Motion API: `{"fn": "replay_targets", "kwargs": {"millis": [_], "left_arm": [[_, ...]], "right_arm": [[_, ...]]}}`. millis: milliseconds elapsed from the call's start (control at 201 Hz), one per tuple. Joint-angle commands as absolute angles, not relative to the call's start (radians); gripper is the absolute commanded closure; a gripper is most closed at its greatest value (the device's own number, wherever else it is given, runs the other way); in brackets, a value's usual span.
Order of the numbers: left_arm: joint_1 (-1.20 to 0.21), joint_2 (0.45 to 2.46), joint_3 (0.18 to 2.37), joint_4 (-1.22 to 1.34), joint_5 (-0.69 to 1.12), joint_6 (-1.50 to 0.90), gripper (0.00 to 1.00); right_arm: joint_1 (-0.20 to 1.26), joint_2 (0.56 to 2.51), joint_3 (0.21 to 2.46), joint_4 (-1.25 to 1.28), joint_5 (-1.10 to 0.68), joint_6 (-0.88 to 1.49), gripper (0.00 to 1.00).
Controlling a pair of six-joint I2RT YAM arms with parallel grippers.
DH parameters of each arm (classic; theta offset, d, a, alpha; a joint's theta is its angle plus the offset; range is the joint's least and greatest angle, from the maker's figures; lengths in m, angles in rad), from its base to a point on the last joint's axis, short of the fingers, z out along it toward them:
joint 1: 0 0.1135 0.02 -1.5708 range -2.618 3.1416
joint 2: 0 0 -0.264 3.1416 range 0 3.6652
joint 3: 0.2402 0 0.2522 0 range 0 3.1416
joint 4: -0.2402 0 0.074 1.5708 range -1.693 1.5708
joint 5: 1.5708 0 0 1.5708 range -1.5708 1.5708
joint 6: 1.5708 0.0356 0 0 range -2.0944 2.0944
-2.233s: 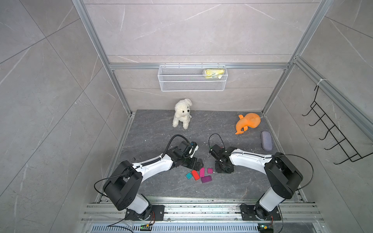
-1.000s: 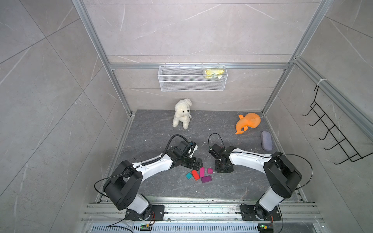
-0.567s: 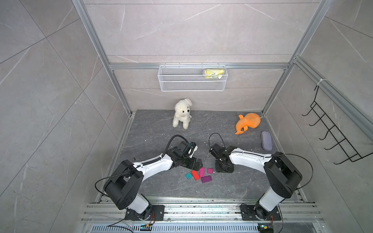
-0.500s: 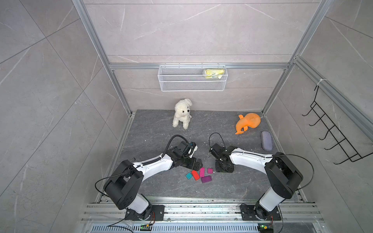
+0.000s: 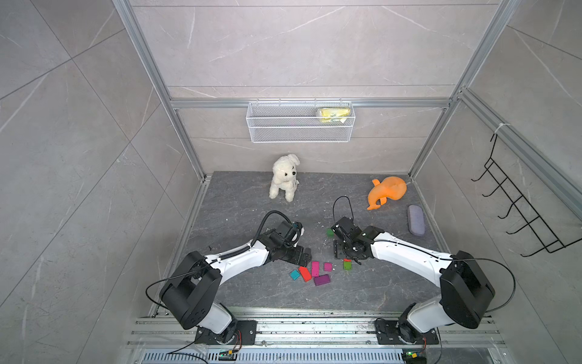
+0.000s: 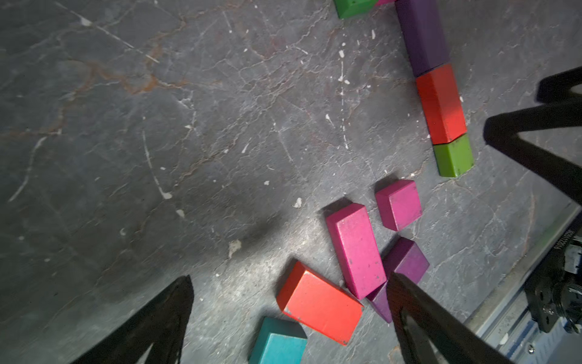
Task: Assemble the number 7 with building blocks
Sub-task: Pick up the building block from the center of the board.
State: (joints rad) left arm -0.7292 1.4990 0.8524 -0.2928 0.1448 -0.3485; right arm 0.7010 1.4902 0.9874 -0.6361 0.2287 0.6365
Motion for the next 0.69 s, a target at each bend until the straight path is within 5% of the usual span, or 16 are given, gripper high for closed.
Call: {"fn": "replay_targets", "kwargs": {"millis": [0,687], "left_arm": [[-0.724,1.456,0.898,-0.371,0.057,-0.352,0.00],[-0.720,1.456,0.936,-0.720,-0.021,-0.489,0.01]], "right_arm": [[0.705,1.435,0.961,-0.554,0.261,0.576,0.01],[0.716,1.487,0.922,-0.252,0.118,0.423,0.04]]}}
